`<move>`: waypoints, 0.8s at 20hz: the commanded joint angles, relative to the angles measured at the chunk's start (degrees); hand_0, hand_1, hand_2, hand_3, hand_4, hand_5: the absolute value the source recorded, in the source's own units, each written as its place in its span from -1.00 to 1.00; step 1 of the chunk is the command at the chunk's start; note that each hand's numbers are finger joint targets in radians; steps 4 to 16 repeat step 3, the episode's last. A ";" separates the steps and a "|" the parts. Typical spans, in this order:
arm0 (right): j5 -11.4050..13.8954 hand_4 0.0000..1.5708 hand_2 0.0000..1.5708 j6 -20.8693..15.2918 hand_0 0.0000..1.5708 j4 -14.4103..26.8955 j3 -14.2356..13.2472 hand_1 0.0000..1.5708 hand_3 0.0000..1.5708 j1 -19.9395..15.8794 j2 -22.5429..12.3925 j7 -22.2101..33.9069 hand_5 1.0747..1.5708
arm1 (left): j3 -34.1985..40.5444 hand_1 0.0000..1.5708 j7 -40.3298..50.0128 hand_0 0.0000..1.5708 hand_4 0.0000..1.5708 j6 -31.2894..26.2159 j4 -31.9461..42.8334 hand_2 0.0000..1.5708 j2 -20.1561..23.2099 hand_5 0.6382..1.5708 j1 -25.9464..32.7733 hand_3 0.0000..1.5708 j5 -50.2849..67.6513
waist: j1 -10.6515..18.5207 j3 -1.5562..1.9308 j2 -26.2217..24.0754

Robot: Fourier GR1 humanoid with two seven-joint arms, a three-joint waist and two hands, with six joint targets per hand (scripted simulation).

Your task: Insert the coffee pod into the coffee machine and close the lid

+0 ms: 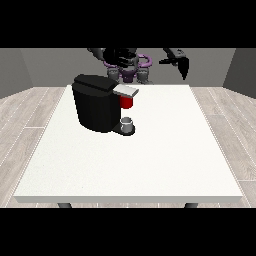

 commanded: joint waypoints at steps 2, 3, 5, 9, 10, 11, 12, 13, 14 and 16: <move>-6.98 -0.68 -1.00 -3.41 -1.00 -4.33 7.09 -1.00 -1.00 13.98 0.70 -2.90 1.00 | 0.13 -1.00 0.12 -1.00 -0.69 0.06 1.20 -1.00 -0.74 1.00 1.80 -1.00 0.67 | -2.89 0.02 -5.16; -6.16 -0.80 -1.00 -0.34 -1.00 -4.60 3.22 -1.00 -1.00 14.45 0.70 -3.60 1.00 | 1.18 -1.00 -1.29 -1.00 -0.76 1.29 0.29 -1.00 -0.76 1.00 2.90 -1.00 0.76 | -4.91 0.02 -5.19; -6.16 -0.80 -1.00 -0.34 -1.00 -4.60 3.22 -1.00 -1.00 14.45 0.70 -3.60 1.00 | 1.18 -1.00 -1.29 -1.00 -0.76 1.29 0.29 -1.00 -0.76 1.00 2.90 -1.00 0.76 | -4.91 0.02 -5.19; -6.16 -0.80 -1.00 -0.34 -1.00 -4.60 3.22 -1.00 -1.00 14.45 0.70 -3.60 1.00 | 1.18 -1.00 -1.29 -1.00 -0.76 1.29 0.29 -1.00 -0.76 1.00 2.90 -1.00 0.76 | -4.91 0.02 -5.19; -6.16 -0.80 -1.00 -0.34 -1.00 -4.60 3.22 -1.00 -1.00 14.45 0.70 -3.60 1.00 | 1.18 -1.00 -1.29 -1.00 -0.76 1.29 0.29 -1.00 -0.76 1.00 2.90 -1.00 0.76 | -4.91 0.02 -5.19; -6.16 -0.80 -1.00 -0.34 -1.00 -4.60 3.22 -1.00 -1.00 14.45 0.70 -3.60 1.00 | 1.18 -1.00 -1.29 -1.00 -0.76 1.29 0.29 -1.00 -0.76 1.00 2.90 -1.00 0.76 | -4.91 0.02 -5.19; -6.16 -0.80 -1.00 -0.34 -1.00 -4.60 3.22 -1.00 -1.00 14.45 0.70 -3.60 1.00 | 1.18 -1.00 -1.29 -1.00 -0.76 1.29 0.29 -1.00 -0.76 1.00 2.90 -1.00 0.76 | -4.91 0.02 -5.19; -6.16 -0.80 -1.00 -0.34 -1.00 -4.60 3.22 -1.00 -1.00 14.45 0.70 -3.60 1.00 | 1.18 -1.00 -1.29 -1.00 -0.76 1.29 0.29 -1.00 -0.76 1.00 2.90 -1.00 0.76 | -4.91 0.02 -5.19; -6.16 -0.80 -1.00 -0.34 -1.00 -4.60 3.22 -1.00 -1.00 14.45 0.70 -3.60 1.00 | 1.18 -1.00 -1.29 -1.00 -0.76 1.29 0.29 -1.00 -0.76 1.00 2.90 -1.00 0.76 | -4.91 0.02 -5.19; -6.16 -0.80 -1.00 -0.34 -1.00 -4.60 3.22 -1.00 -1.00 14.45 0.70 -3.60 1.00 | 1.18 -1.00 -1.29 -1.00 -0.76 1.29 0.29 -1.00 -0.76 1.00 2.90 -1.00 0.76 | -4.91 0.02 -5.19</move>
